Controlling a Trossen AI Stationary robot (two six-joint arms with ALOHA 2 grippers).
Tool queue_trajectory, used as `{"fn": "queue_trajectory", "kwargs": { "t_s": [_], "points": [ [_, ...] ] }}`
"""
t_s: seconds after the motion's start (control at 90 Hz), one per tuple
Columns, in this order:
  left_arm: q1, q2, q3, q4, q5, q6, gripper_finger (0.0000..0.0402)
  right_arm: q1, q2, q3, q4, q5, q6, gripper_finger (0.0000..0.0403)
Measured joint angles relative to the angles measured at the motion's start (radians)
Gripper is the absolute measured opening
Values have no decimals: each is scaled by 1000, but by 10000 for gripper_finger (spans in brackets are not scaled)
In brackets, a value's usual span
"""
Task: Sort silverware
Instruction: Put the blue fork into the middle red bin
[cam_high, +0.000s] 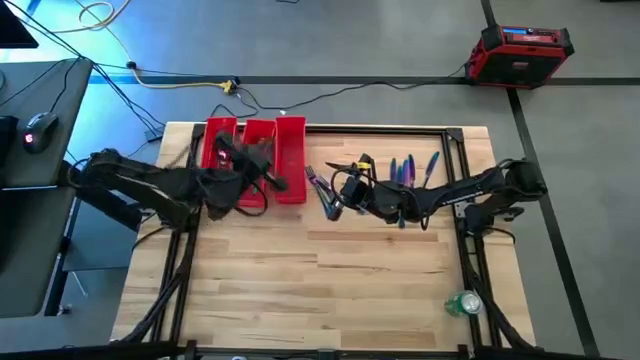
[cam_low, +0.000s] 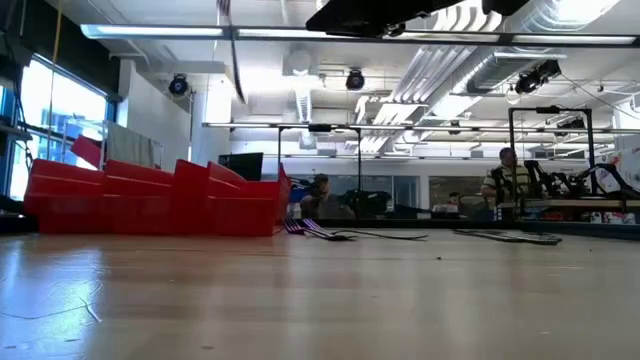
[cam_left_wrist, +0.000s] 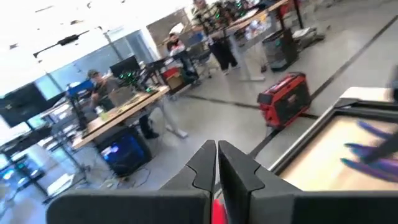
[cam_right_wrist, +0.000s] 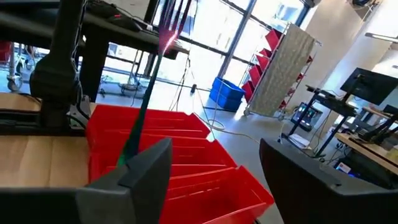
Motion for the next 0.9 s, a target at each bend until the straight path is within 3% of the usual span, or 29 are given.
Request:
{"fn": "queue_trajectory", "kwargs": {
  "t_s": [0.111,0.211,0.333,0.456,0.678,0.9],
  "points": [
    [126,3,122,-335,191,-241,0,0,0,0,0,0,1,231],
    [269,15,154,-521,305,-357,0,0,0,0,0,-1,1,231],
    [394,26,146,-611,423,-398,0,0,0,0,-4,-4,0,231],
    [431,27,132,-611,479,-389,0,0,0,0,-9,-4,-6,231],
    [299,24,131,-684,646,-547,0,0,0,-2,-28,-3,-17,231],
    [-26,119,131,-833,603,-899,0,0,0,-2,-31,-3,-17,231]
  ]
}}
